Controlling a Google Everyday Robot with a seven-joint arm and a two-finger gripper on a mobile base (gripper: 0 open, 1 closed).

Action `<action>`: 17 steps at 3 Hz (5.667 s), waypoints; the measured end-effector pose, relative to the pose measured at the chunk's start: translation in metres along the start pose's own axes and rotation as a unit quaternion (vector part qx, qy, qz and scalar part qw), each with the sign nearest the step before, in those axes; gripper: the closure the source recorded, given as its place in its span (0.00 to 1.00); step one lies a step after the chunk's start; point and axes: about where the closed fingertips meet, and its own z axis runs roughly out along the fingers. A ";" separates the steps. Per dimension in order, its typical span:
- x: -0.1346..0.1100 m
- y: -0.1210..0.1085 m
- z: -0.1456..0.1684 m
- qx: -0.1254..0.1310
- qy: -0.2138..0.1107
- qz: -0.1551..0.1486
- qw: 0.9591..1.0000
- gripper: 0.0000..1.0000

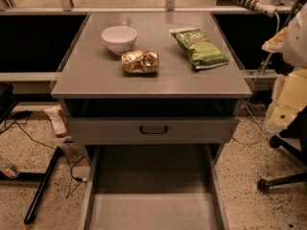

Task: Place orange can into middle drawer

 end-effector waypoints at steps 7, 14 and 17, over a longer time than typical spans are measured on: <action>-0.128 -0.075 0.061 0.031 -0.150 -0.117 0.981 0.00; -0.231 -0.163 0.184 -0.103 -0.302 -0.161 0.934 0.00; -0.244 -0.166 0.219 -0.100 -0.247 -0.134 0.954 0.00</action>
Offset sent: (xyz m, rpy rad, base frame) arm 0.0475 0.0522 0.0068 0.0891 -0.0769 0.1362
